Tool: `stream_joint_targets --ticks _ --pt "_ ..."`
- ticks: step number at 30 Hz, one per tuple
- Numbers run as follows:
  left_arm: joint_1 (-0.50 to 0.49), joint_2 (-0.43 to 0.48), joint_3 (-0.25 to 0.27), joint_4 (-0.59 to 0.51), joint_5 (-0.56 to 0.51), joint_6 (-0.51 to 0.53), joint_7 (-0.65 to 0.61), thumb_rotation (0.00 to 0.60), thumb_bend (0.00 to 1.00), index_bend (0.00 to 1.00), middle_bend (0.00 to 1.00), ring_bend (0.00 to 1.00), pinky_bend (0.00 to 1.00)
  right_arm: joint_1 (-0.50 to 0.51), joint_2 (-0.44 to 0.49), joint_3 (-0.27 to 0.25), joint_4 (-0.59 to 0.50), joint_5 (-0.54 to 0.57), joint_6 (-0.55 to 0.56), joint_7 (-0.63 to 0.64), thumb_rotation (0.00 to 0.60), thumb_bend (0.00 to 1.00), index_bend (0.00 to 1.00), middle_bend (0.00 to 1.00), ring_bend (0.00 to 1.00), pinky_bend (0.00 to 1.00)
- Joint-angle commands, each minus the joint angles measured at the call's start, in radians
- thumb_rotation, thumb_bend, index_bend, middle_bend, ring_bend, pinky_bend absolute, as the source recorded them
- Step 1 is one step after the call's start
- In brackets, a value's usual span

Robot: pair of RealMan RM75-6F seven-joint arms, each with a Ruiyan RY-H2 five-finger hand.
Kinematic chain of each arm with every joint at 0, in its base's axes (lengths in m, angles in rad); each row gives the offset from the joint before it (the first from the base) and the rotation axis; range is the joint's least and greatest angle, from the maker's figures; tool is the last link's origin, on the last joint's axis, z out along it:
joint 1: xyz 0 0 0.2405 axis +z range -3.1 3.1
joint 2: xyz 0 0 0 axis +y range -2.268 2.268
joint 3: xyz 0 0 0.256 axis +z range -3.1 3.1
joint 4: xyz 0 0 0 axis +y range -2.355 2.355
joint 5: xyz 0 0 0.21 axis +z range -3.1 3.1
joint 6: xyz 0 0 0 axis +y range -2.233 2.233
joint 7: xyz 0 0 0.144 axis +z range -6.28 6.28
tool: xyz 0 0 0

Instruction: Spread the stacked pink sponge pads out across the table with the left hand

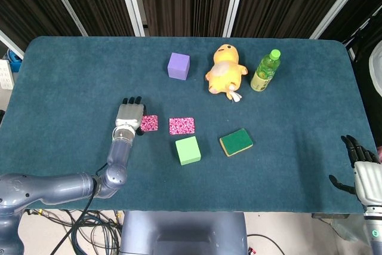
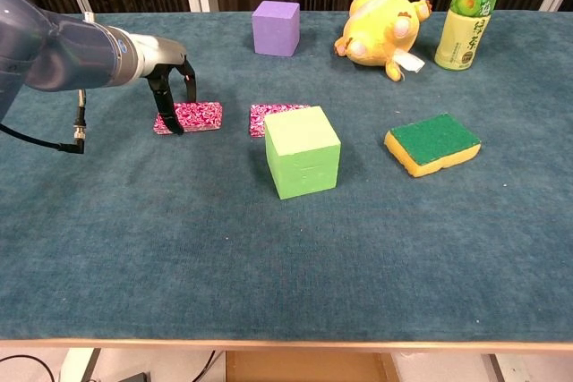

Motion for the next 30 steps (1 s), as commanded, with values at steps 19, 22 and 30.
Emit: stream_joint_targets --ticks 19,22,30 --pt "0.006 0.009 -0.010 -0.014 0.012 0.009 -0.017 0.600 0.24 0.47 0.14 0.00 0.00 -0.002 0.003 0.000 -0.001 -0.001 0.004 0.004 0.600 0.19 0.00 0.07 0.16 0.22" --pt "0.007 0.009 -0.010 -0.015 0.016 0.009 -0.019 0.600 0.24 0.47 0.14 0.00 0.00 -0.002 0.002 0.000 -0.001 -0.001 0.004 0.003 0.600 0.19 0.00 0.07 0.16 0.22" --pt "0.009 0.012 -0.015 -0.019 0.020 0.007 -0.028 0.600 0.24 0.47 0.14 0.00 0.00 -0.002 0.002 0.000 -0.001 -0.001 0.003 0.002 0.600 0.19 0.00 0.07 0.16 0.22"
